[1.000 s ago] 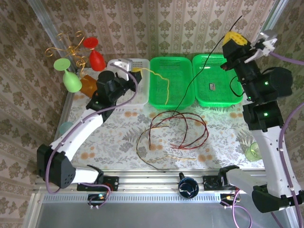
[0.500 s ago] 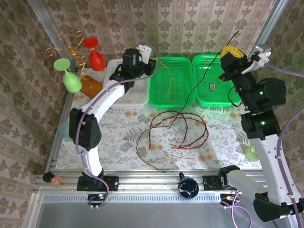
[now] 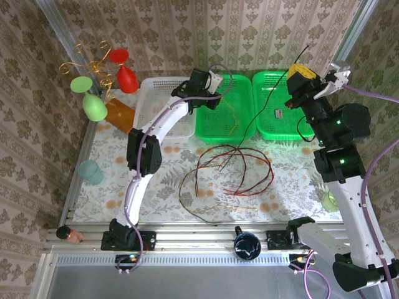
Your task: Untangle the cables
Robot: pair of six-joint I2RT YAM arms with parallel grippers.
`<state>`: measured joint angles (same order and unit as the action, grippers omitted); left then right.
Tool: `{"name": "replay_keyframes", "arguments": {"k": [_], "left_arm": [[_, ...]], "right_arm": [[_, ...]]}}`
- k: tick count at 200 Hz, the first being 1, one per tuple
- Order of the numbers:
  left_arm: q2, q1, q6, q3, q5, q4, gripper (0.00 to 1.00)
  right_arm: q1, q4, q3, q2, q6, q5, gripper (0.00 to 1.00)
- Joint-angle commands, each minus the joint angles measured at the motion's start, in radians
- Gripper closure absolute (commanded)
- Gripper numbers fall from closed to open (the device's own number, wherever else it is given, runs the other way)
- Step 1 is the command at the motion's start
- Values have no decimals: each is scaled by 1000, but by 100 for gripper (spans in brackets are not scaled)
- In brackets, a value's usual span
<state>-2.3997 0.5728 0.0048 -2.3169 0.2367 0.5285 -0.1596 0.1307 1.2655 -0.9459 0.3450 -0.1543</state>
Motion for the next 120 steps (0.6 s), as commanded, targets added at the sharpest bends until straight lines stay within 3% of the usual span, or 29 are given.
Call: {"name": "replay_keyframes", "arguments": {"k": [1,23,43,55,91,120], "left_arm": [[-46,-17,-12,-76,50,68,94],[-97,-34,-42,-132,80,92,85],[-109,-39,-35,-148,76,103,49],[-94,-37,-22,-140,61,97,40],[-27,-33,-4,-111,50,76,34],[117,-26,19,41,70,13,33]], "right_arm": [[2,17,-14,7,16,4,100],[2,23,-21,8,27,4,100],[2,33,-25,8,36,5,100],[2,29,-22,10,39,1,100],[2,22,-32,10,32,4,100],[2,24,-37,4,32,6,100]]}}
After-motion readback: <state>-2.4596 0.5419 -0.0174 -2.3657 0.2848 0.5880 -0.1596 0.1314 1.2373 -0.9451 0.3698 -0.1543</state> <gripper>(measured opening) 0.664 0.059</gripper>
